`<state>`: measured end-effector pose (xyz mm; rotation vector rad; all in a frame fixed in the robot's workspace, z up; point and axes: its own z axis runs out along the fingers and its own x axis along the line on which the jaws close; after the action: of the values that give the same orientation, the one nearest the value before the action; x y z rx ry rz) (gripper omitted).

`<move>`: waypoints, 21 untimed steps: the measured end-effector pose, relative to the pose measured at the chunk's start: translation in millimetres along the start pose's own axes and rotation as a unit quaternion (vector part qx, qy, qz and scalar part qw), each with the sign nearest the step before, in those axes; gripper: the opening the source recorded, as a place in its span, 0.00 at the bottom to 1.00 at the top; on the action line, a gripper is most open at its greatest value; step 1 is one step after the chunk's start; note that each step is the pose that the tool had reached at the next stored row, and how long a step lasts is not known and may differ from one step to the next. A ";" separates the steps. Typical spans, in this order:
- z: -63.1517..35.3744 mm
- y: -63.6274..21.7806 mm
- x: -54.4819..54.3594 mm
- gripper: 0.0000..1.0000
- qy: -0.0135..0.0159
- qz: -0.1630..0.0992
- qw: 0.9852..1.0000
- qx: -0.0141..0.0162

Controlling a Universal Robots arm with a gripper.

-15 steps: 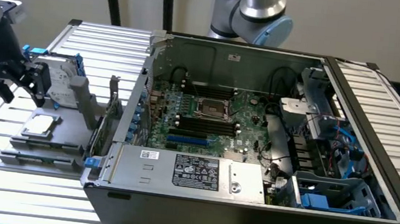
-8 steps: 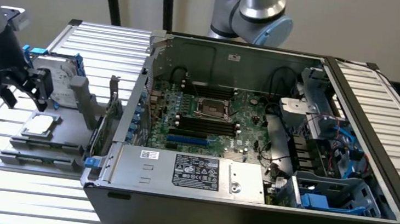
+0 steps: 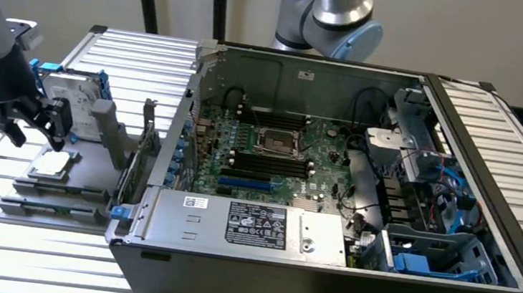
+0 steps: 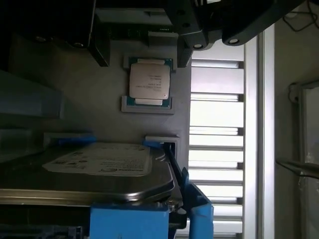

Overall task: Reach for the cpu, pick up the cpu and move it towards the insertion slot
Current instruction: 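Pick up the cpu and move it towards the insertion slot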

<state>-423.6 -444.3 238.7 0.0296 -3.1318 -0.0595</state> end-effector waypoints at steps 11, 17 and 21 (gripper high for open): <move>19.8 0.1 1.3 0.65 0.000 0.000 1.000 0.003; 25.4 4.4 1.8 0.65 0.000 0.000 1.000 0.006; 28.3 4.7 2.2 0.65 0.000 0.000 1.000 0.008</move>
<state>-426.1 -438.6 210.7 0.0296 -3.1320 -0.0341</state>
